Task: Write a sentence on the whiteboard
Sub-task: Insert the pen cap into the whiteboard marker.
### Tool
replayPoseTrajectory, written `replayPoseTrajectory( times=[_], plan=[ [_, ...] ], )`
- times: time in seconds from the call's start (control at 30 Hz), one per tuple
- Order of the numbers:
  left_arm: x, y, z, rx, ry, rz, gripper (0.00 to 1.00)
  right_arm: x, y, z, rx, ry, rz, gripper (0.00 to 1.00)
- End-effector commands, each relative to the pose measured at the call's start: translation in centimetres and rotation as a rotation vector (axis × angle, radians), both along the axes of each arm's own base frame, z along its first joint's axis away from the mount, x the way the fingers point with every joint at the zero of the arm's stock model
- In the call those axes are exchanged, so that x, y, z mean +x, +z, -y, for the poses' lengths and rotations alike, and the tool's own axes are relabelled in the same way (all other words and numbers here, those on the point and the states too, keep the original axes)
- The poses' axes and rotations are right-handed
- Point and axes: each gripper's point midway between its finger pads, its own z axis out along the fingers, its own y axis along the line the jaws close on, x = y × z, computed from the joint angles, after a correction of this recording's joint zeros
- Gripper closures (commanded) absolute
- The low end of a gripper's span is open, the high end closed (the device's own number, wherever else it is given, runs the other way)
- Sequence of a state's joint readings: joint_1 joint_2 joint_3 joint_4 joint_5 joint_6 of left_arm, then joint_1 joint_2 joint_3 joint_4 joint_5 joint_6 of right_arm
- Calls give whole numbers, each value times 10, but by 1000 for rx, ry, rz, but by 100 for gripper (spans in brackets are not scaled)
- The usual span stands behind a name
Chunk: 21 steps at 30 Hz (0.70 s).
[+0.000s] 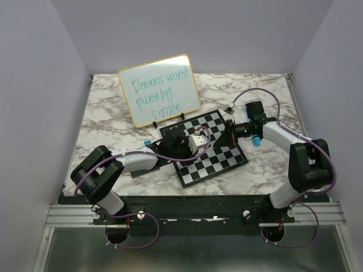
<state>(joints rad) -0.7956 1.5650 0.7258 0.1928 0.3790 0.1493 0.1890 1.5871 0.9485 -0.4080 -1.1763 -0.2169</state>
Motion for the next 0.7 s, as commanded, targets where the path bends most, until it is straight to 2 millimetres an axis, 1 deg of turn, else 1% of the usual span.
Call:
replayPoseTrajectory(
  times=[0.0,0.17,0.37,0.67],
  plan=[
    [2,-5,1,24,-14,42,100,13,-4,-3,-21,-7,23,99],
    [1,-11,0,42,-16,37,100,16,-13,-3,-34,-11,-7,99],
    [0,-15,0,50,-20,34,100,15,-18,-6,-29,-2,-31,99],
    [0,-15,0,54,-15,37,100,18,-22,-8,-41,-7,-47,99]
  ],
)
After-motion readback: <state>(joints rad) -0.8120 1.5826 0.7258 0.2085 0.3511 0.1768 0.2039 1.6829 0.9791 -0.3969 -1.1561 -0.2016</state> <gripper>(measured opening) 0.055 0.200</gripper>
